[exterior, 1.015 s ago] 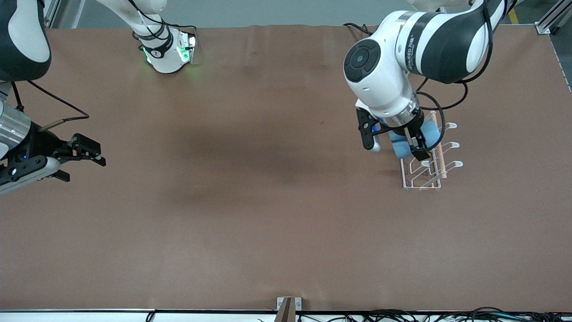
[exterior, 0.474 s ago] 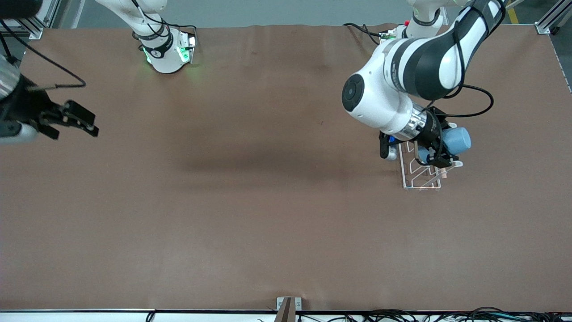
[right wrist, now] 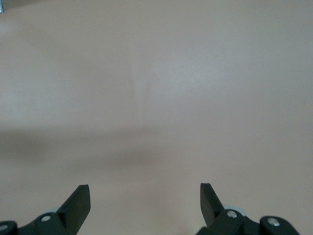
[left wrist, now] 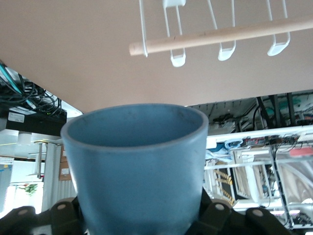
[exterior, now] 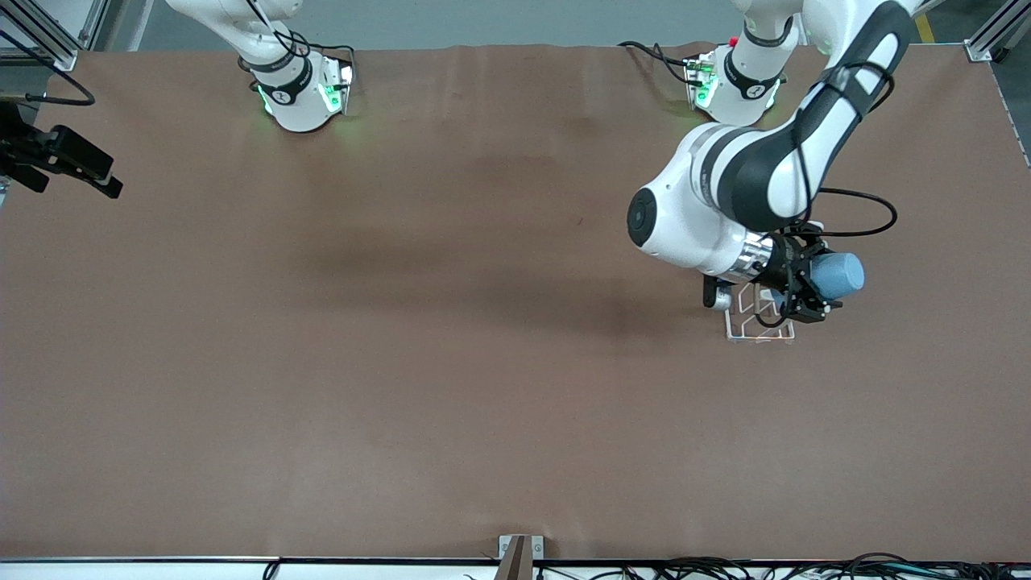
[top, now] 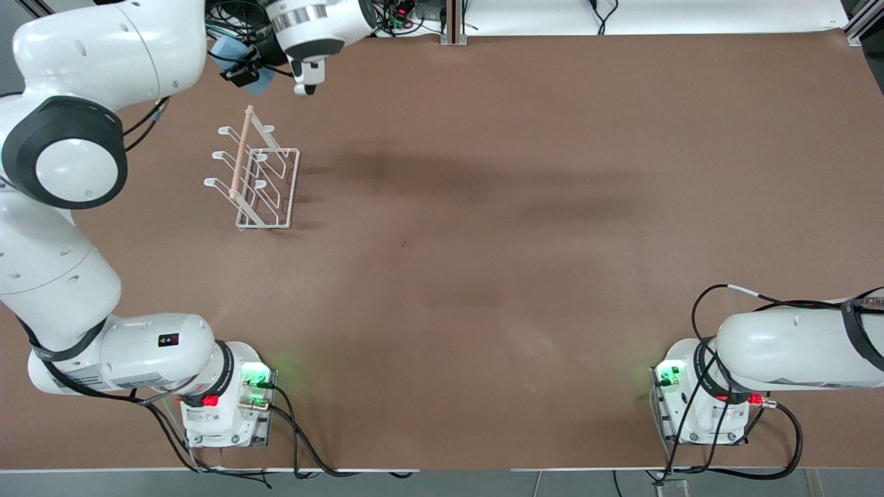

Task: Hang cup on cup holder
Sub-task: 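Move the cup with the left gripper over the cup holder hooks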

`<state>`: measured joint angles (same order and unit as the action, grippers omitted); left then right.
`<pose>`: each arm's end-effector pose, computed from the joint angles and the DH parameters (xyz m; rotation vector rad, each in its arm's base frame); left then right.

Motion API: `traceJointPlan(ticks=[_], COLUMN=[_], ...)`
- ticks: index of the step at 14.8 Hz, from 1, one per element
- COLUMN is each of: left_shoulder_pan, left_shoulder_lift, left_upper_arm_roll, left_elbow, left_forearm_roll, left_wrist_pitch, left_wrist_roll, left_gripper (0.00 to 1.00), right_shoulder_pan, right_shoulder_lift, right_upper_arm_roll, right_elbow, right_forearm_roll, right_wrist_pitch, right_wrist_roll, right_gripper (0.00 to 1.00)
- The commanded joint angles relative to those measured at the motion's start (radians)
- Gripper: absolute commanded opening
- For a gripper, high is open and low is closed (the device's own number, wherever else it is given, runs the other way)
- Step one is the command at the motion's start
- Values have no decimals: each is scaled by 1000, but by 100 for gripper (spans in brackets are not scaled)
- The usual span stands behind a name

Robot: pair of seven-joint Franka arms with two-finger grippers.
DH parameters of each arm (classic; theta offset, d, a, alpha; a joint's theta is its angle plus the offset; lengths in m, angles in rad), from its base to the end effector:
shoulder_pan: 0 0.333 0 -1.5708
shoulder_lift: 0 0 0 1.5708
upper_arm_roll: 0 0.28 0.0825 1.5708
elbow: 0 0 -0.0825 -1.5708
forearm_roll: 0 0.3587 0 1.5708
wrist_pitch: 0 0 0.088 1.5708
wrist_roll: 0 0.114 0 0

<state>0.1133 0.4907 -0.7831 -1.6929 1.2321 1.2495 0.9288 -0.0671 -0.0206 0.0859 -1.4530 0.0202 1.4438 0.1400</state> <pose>0.5379 -0.1954 0.3626 -1.3561 1.6646 0.9523 0.5098 0.0126 0.6328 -3.1170 0.1850 -0.0154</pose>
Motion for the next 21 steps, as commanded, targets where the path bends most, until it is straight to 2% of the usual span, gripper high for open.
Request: traceJointPlan(ticks=[1,8,11,15,21], left_shoulder_pan=[-3,-43,-34,-44,-50], left_shoulder_lift=[17,109,118,146,173], left_upper_arm_roll=[-8,-8,-7,18,21], left_elbow=[-13,-39,-96,-102,-103], left_forearm_roll=[37,136,193,204,219], left_wrist_pitch=[-12,-94,-99,-101,-104], left_wrist_roll=[21,27,16,12,-27], left_gripper=[44,44,44,44,45], right_shoulder_pan=[33,52,44,79,78], right_shoulder_lift=[-32,-27,-24,-22,-19], right_upper_arm_roll=[-37,-77,-77,-121,-124], right_elbow=[-60,-76,-66,-64,-63], right_forearm_roll=[-9,-14,-16,-16,-16], right_wrist_pitch=[17,24,24,24,24], right_wrist_roll=[7,-51,-76,-89,-91], right_gripper=[99,99,100,100,100])
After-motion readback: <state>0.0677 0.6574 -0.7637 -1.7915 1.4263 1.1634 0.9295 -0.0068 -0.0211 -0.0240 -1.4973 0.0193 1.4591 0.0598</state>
